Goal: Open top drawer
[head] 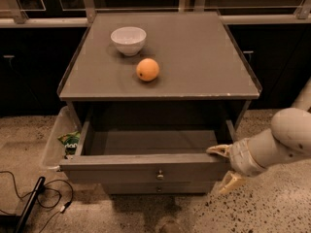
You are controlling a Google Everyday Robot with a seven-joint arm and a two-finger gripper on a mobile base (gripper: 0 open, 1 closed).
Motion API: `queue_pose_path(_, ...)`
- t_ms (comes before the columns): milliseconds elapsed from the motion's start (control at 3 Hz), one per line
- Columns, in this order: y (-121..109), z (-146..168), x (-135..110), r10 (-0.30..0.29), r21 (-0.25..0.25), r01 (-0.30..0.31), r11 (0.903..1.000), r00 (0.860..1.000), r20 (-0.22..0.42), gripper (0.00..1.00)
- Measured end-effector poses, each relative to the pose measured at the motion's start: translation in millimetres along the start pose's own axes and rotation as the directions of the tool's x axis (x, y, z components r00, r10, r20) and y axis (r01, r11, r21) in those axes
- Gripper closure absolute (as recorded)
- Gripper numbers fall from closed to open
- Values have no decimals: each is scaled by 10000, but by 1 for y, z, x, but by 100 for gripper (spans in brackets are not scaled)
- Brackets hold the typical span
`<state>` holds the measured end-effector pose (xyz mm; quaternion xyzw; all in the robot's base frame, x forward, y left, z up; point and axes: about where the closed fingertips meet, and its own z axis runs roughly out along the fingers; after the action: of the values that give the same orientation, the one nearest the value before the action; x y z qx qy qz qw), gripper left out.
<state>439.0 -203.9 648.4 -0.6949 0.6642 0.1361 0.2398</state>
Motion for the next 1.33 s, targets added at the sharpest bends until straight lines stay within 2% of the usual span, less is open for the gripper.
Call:
queue_pose_path(333,46,-11,5,191,-24,-190,9998,9996,201,60)
queue_pose_path(667,52,-12,9,283,-2,-283,9996,9994,192,57)
queue_pose_path(1333,52,-12,9,283,-3,-283,9996,9994,192,10)
